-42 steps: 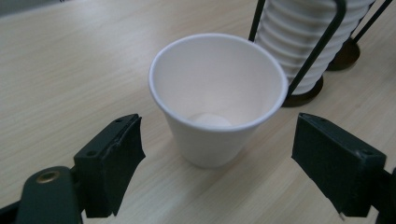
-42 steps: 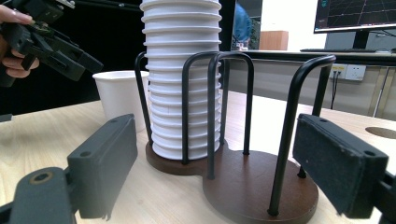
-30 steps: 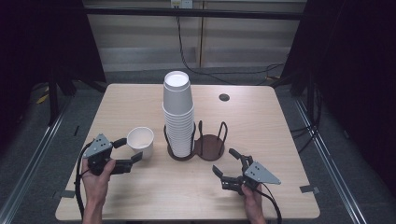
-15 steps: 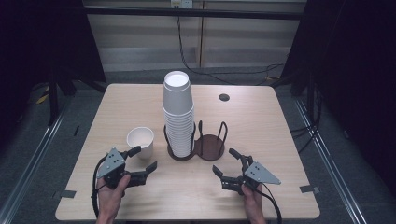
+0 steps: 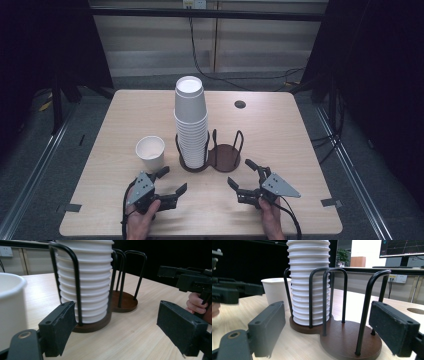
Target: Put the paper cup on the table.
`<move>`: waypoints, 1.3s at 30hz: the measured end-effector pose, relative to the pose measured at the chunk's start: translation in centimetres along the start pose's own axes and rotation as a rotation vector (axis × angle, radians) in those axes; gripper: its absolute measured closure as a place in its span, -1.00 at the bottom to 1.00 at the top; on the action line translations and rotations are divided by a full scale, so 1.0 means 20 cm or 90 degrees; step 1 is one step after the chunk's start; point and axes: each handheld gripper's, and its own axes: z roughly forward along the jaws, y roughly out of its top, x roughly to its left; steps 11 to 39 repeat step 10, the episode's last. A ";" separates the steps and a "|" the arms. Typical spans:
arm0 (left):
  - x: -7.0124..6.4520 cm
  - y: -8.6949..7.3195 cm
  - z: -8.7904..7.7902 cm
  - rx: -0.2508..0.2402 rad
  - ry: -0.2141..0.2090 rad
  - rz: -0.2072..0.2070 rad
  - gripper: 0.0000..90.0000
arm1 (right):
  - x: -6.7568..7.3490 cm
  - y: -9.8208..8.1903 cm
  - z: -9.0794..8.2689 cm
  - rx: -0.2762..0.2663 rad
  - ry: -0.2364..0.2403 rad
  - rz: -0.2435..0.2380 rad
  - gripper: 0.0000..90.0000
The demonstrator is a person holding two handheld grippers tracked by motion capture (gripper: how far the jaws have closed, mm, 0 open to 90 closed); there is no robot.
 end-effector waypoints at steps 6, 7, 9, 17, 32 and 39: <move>-0.05 -0.02 0.00 -0.054 0.004 0.017 -0.66 | 0.00 0.00 0.00 0.000 0.000 0.001 -0.71; -0.06 -0.02 0.00 -0.071 0.005 0.030 -0.66 | 0.00 0.00 0.00 0.000 0.000 0.001 -0.71; -0.08 -0.03 -0.01 -0.091 0.010 0.059 -0.66 | 0.00 0.00 0.00 0.000 -0.003 0.001 -0.71; -0.08 -0.03 -0.01 -0.092 -0.003 0.058 -0.67 | 0.00 0.00 0.00 0.001 -0.004 0.002 -0.71; -0.08 -0.03 -0.01 -0.092 -0.003 0.058 -0.67 | 0.00 0.00 0.00 0.001 -0.004 0.002 -0.71; -0.08 -0.03 -0.01 -0.092 -0.003 0.058 -0.67 | 0.00 0.00 0.00 0.001 -0.004 0.002 -0.71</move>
